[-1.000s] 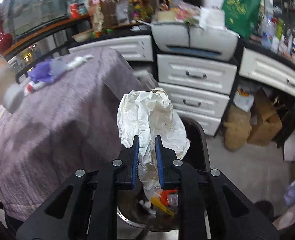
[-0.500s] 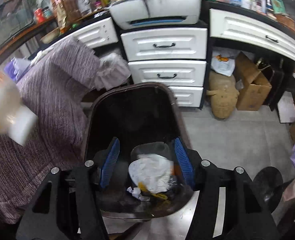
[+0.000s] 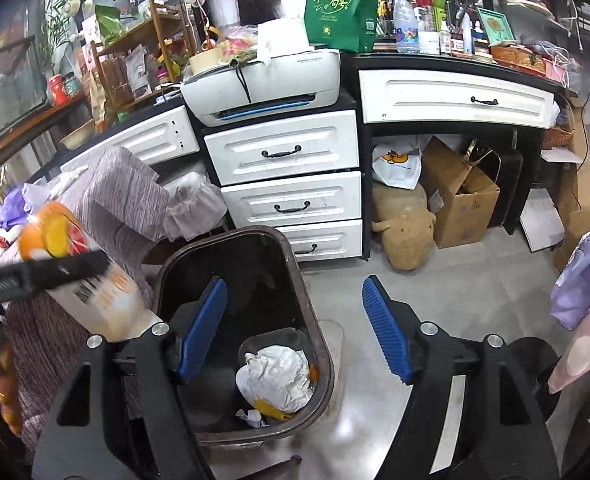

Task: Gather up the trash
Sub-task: 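Lower the bottle into the bin and open the left gripper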

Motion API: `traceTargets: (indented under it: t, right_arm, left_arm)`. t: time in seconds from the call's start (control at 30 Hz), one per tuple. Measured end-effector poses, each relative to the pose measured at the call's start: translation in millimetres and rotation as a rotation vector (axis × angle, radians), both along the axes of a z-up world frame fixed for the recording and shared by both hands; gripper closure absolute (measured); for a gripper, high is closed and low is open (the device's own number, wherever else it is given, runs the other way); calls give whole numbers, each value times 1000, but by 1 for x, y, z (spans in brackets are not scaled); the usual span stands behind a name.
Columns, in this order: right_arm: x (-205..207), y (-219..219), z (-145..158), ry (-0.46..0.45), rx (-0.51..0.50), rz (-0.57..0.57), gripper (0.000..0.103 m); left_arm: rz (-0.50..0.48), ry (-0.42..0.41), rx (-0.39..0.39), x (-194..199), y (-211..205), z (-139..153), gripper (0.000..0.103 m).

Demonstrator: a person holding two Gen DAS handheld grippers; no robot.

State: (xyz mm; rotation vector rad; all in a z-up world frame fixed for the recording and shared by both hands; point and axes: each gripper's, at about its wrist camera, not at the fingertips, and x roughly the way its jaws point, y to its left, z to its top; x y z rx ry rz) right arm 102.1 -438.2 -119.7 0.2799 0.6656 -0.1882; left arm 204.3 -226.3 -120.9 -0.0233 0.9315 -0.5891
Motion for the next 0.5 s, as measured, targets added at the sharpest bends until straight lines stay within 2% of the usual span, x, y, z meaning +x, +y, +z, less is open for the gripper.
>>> traceTargets:
  t: [0.5]
  right_arm:
    - [-4,-1,3,-9,-5,-13,33]
  left_arm:
    - [-63,117,106,3,-32,-31,39]
